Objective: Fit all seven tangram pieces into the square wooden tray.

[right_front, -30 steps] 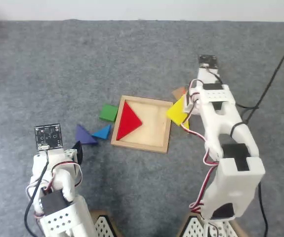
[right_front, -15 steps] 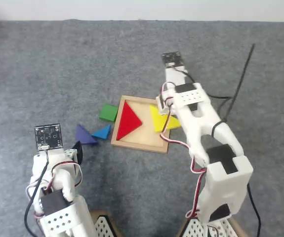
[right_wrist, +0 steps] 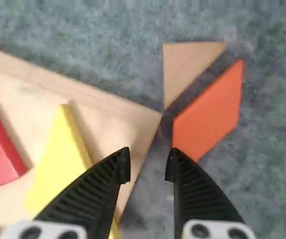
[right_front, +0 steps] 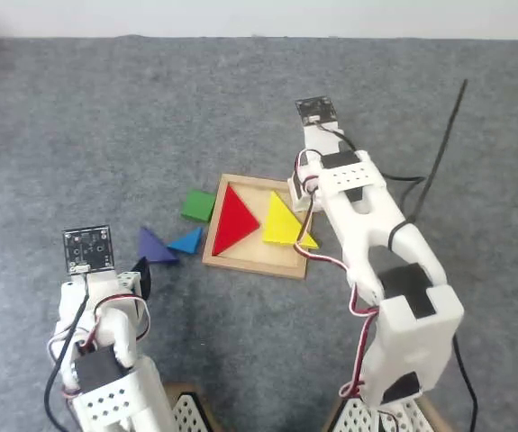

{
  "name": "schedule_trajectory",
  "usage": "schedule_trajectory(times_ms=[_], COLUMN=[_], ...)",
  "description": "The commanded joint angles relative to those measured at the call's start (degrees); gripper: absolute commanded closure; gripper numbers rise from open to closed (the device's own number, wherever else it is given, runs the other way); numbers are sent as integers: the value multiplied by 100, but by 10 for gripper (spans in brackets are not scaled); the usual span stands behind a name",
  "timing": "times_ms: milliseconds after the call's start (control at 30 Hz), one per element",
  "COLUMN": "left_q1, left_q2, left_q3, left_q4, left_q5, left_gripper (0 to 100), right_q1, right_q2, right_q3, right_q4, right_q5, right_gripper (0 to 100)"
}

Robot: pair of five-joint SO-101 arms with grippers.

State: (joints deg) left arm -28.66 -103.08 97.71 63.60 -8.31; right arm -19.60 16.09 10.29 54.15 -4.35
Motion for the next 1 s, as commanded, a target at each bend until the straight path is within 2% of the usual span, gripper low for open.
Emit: schedule_trajectory(times_ms=[0, 133, 233, 367, 500, 967], left_q1=[26, 26, 26, 26, 26, 26], left_q2=[-97, -97, -97, -97, -97, -97], left_q3=[-127, -127, -127, -127, -127, -127], left_q4=[26, 26, 18, 18, 18, 18], left_q5=[44, 44, 44, 44, 44, 44], left_gripper=[730, 730, 730, 730, 730, 730], right_q1=[4, -57, -418, -796, -778, -593], right_q2=[-954, -1868, -2369, -2615, -2615, -2440], right_q3=[-440, -229, 387, 1371, 2022, 2488], right_q4=[391, 1349, 1675, 1490, 1051, 242], right_q5=[88, 352, 396, 782, 1011, 1301], right_gripper=[872, 872, 872, 872, 872, 872])
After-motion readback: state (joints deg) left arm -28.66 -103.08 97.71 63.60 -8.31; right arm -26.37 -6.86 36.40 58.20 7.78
